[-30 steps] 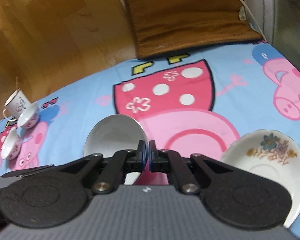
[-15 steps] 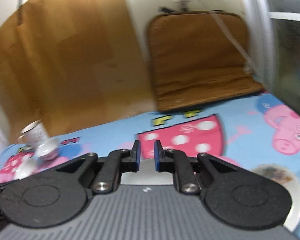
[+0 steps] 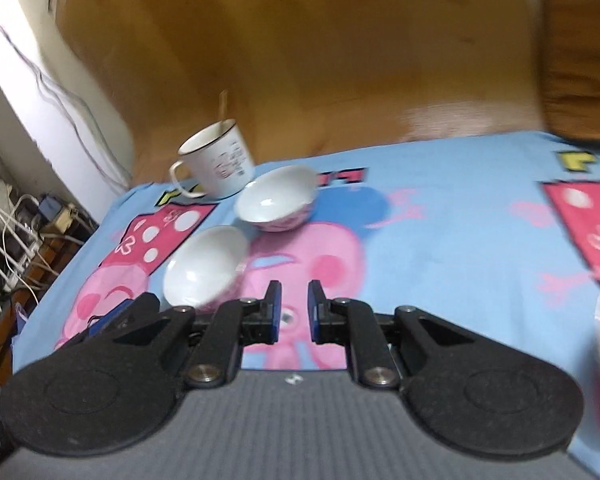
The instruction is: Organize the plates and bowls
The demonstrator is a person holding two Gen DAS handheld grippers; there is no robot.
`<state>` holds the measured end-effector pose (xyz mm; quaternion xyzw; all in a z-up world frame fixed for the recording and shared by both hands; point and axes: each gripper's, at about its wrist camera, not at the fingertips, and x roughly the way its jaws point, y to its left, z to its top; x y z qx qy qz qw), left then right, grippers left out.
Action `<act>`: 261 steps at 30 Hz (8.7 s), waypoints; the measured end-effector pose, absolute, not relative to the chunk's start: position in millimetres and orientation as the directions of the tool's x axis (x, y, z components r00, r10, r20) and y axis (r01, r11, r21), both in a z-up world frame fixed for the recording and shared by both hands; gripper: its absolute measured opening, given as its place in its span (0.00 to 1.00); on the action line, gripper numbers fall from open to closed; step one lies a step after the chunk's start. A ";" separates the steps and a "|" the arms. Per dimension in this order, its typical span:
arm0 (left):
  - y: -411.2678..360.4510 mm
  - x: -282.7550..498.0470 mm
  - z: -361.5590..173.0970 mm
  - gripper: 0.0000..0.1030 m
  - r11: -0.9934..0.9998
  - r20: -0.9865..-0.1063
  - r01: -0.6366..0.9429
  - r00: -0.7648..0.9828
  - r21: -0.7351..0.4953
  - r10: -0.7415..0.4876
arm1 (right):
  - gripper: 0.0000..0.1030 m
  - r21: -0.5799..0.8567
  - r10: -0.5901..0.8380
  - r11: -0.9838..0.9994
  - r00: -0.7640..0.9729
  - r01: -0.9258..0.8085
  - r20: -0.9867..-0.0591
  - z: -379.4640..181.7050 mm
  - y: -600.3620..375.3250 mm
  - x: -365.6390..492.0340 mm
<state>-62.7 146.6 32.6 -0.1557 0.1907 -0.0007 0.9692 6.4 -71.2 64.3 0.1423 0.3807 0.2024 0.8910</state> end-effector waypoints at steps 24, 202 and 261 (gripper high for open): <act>157.1 -60.9 27.2 0.45 0.927 -0.385 -0.046 0.916 -0.372 -0.109 | 0.07 0.492 0.520 0.849 0.474 -0.194 -0.711 45.9 -56.6 28.4; 97.2 16.7 36.5 0.79 0.987 -0.528 0.045 0.841 -0.152 -0.119 | 0.41 0.291 0.237 0.952 0.827 -0.093 -0.509 10.2 -107.4 -78.4; 140.2 14.1 44.3 0.81 0.937 -0.447 -0.106 0.893 -0.332 -0.057 | 0.41 0.371 0.355 0.914 0.762 -0.162 -0.541 50.6 -93.9 2.4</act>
